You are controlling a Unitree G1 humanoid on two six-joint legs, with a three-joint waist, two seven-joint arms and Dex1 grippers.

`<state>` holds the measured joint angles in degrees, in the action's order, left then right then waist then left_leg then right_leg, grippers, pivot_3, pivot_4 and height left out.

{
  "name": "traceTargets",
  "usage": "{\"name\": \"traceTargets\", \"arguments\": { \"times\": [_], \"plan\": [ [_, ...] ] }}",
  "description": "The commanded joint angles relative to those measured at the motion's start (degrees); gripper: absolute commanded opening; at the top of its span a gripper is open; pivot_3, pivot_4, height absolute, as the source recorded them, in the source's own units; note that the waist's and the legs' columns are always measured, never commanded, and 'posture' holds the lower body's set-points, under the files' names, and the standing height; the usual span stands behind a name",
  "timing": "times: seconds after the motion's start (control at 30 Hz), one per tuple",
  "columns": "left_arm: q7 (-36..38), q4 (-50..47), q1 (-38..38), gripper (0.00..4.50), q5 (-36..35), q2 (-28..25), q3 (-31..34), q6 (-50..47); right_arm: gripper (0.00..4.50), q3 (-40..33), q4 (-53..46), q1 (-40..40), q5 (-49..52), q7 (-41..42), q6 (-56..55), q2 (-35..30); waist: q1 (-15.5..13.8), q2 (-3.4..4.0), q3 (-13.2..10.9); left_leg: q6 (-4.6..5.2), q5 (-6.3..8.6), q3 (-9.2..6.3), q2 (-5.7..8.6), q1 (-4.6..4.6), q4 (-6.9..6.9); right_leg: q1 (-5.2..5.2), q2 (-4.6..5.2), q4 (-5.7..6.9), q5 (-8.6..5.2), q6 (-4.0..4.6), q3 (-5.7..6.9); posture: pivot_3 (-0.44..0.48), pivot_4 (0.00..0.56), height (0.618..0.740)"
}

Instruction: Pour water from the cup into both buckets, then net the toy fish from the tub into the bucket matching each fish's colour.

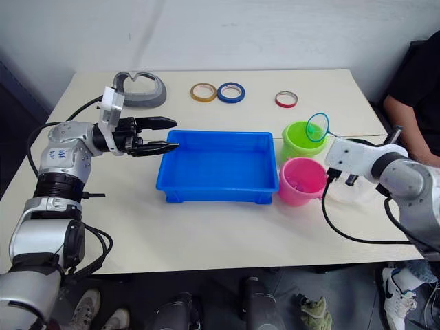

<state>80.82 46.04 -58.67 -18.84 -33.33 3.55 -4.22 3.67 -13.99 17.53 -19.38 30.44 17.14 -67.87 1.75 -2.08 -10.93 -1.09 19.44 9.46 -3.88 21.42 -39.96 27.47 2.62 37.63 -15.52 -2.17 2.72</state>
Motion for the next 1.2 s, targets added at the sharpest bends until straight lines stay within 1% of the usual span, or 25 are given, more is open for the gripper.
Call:
{"name": "traceTargets", "arguments": {
  "times": [0.03,0.23,0.37,0.6,0.7,0.8,0.9,1.0,1.07,1.13,1.2],
  "plan": [
    [0.09,-1.11,-0.64,3.6,-0.31,-0.1,1.07,0.55,0.0,-0.35,-1.63,-0.94,-9.34,-3.79,-7.01,-2.83,0.0,0.0,0.0,-0.02,-0.01,0.02,0.0,-0.02,0.0,0.0,0.0,0.02,0.0,0.0,-0.02,0.0,0.15,0.727],
    [0.01,-1.48,-0.37,3.6,-0.41,0.2,1.14,0.45,0.0,0.13,-0.81,-2.67,-20.44,-7.17,-13.53,-3.17,-0.03,0.0,0.0,-0.08,-0.04,0.13,-0.01,-0.13,0.0,0.0,-0.01,0.11,0.0,0.0,-0.11,0.0,0.15,0.727],
    [-0.12,-1.84,-0.15,3.6,-0.49,0.35,1.18,0.32,0.0,-0.48,-0.26,-4.69,-26.04,-9.16,-16.66,-2.92,0.0,0.0,0.0,-0.09,-0.05,0.17,-0.01,-0.15,-0.01,0.0,-0.01,0.12,0.0,0.0,-0.13,0.0,0.15,0.727],
    [-0.2,-2.48,0.27,3.6,-0.6,0.37,1.2,0.12,0.0,0.68,2.68,-4.68,-35.71,-12.82,-18.74,-1.4,0.08,0.0,0.0,-0.11,-0.06,0.3,-0.01,-0.24,-0.02,0.0,-0.03,0.18,0.0,0.0,-0.24,0.0,0.15,0.727],
    [0.04,-3.28,0.74,3.6,-0.84,0.05,1.29,-0.35,0.0,0.81,3.89,-4.32,-38.44,-14.17,-18.74,-0.3,0.04,0.0,0.0,-0.13,-0.08,0.31,-0.01,-0.25,-0.03,0.0,-0.05,0.21,0.0,0.0,-0.27,0.0,0.15,0.727],
    [0.04,-3.75,1.05,3.6,-0.91,-0.09,1.37,-0.62,0.0,0.36,4.32,-4.03,-38.87,-14.23,-19.05,0.79,0.07,0.0,0.0,-0.14,-0.08,0.32,-0.01,-0.26,-0.04,0.0,-0.07,0.22,0.0,0.0,-0.3,0.0,0.15,0.727],
    [0.03,-4.13,1.23,3.6,-0.96,-0.19,1.49,-0.87,0.0,-1.44,3.78,-3.46,-36.4,-13.19,-18.59,2.53,0.08,0.0,0.0,-0.15,-0.09,0.34,-0.01,-0.28,-0.04,0.0,-0.08,0.24,0.0,0.0,-0.33,0.0,0.15,0.727],
    [0.76,-5.29,1.67,3.6,-1.23,-0.91,1.68,-1.57,0.0,-5.6,-0.84,-1.86,-26.6,-6.92,-15.67,6.71,0.25,0.0,0.0,-0.15,-0.09,0.36,-0.02,-0.29,-0.06,0.0,-0.12,0.26,0.0,0.0,-0.38,0.0,0.15,0.727],
    [1.95,-6.93,2.36,3.6,-1.75,-2.32,2.03,-2.88,0.0,-8.86,-6.48,0.31,-16.27,1.31,-10.74,10.16,0.42,0.0,0.0,-0.17,-0.1,0.36,-0.02,-0.34,-0.05,0.0,-0.16,0.34,0.01,-0.01,-0.44,0.0,0.15,0.727],
    [3.06,-8.15,3.04,3.6,-2.11,-3.94,2.3,-4.12,0.0,-10.92,-10.41,2.78,-7.64,8.08,-6.22,12.27,0.68,0.0,0.0,-0.2,-0.11,0.34,-0.05,-0.35,-0.06,0.0,-0.2,0.35,0.01,0.0,-0.46,0.0,0.15,0.727],
    [3.78,-8.83,3.4,3.6,-2.22,-6.08,2.51,-5.36,0.0,-13.23,-13.63,5.51,3.22,14.24,-1.1,14.55,0.82,0.0,0.0,-0.2,-0.12,0.32,-0.08,-0.35,-0.09,0.0,-0.22,0.38,0.03,0.02,-0.45,0.0,0.15,0.727]
  ]
}}
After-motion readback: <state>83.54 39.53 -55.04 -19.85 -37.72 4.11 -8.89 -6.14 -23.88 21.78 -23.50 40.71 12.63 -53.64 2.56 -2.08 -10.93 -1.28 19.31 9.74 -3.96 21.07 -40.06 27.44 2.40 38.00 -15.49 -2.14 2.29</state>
